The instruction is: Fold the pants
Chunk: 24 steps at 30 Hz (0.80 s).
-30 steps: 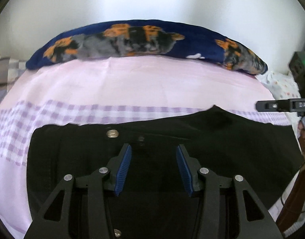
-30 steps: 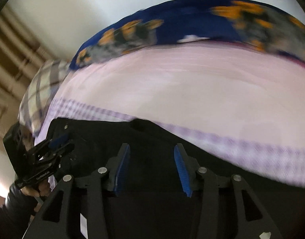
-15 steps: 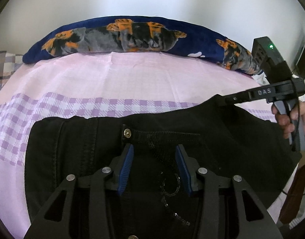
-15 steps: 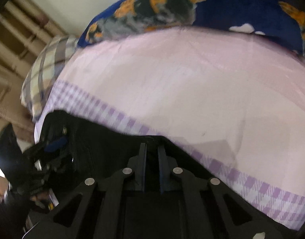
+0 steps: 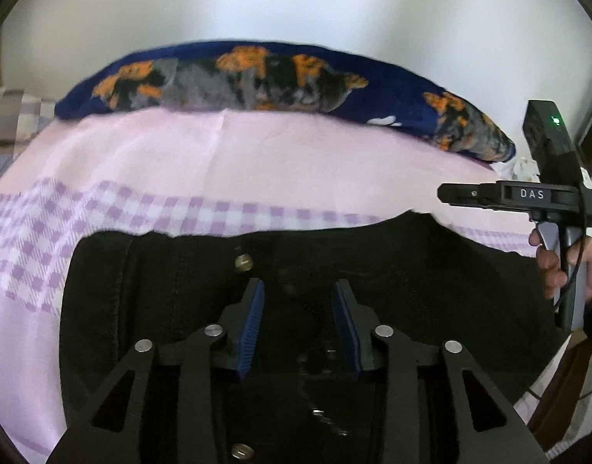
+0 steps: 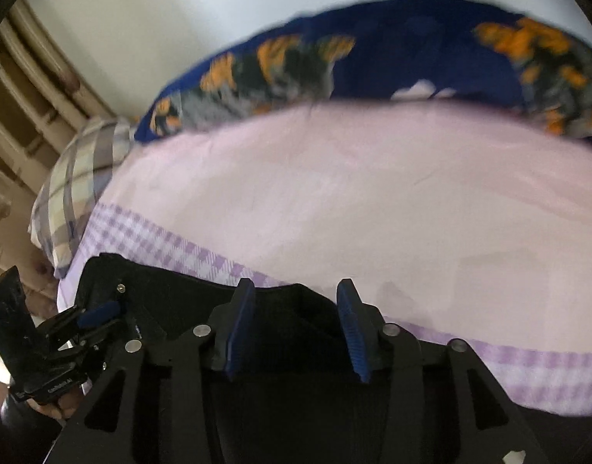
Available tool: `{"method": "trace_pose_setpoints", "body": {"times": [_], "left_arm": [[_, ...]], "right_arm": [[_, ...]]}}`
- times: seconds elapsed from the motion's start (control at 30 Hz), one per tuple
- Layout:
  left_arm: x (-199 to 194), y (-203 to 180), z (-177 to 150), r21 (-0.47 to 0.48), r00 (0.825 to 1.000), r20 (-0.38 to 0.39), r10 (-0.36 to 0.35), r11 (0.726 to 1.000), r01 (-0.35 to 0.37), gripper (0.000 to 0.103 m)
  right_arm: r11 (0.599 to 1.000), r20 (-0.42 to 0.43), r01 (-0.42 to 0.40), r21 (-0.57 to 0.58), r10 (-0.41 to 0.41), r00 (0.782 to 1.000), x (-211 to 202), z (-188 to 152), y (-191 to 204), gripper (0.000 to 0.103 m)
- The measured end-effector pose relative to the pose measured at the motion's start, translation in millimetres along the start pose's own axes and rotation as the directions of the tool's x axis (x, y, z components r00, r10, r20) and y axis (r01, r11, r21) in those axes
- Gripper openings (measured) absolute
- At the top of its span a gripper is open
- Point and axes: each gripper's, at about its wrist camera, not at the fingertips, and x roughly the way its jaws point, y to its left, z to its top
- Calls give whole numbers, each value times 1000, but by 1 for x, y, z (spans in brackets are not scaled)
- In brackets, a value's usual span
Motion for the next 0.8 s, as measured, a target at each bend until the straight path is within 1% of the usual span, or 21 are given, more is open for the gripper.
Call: {"method": "trace_pose_setpoints", "body": {"times": [0.03,0.07,0.1,0.17,0.3,0.4,0.43,0.5,0.6,0.63,0.67,0.7,0.73,0.8], "left_arm": [[-3,-9,0,24,1000,6,1,1000,-1,45],[-3,-18,0,41,1000,5,-3,999,3,50],[-2,-29,-2,62,1000,-3,-21,998,21,51],[4,-48,-7,98,998,-23,-58,993,60,52],[21,-76,-20,159,995,-69,-66,984,76,52],[32,-86,-30,175,992,-110,-58,982,77,52],[36,-87,-34,178,991,-128,-44,982,67,52],[40,-87,-40,192,990,-138,-13,981,39,52],[38,-89,-44,214,991,-136,15,977,14,52],[37,-91,-45,220,990,-140,29,975,3,52],[37,-92,-46,224,989,-142,36,975,-3,53],[36,-95,-46,226,988,-147,39,974,-4,53],[35,-98,-46,222,988,-153,29,975,5,53],[33,-105,-44,218,987,-159,8,976,27,53]], "right_arm": [[1000,19,14,9,-14,1000,-10,-6,-3,43],[999,24,17,28,-18,1000,-16,-13,-7,43],[999,22,14,48,-15,1000,-20,-19,-10,43],[995,13,26,93,-27,1000,-24,-36,-21,43],[977,9,83,194,-87,996,-32,-62,-50,43],[950,38,124,288,-141,989,-48,-83,-76,43],[937,42,137,321,-159,986,-56,-91,-88,43],[916,41,163,368,-191,981,-69,-103,-108,41],[878,48,212,429,-257,965,-99,-132,-135,41],[865,41,235,443,-282,959,-108,-141,-141,44],[843,22,274,462,-320,947,-118,-153,-151,44],[828,16,290,480,-339,941,-128,-166,-159,43],[822,24,283,495,-338,941,-137,-177,-164,43],[781,11,309,543,-375,927,-160,-202,-176,43]]}}
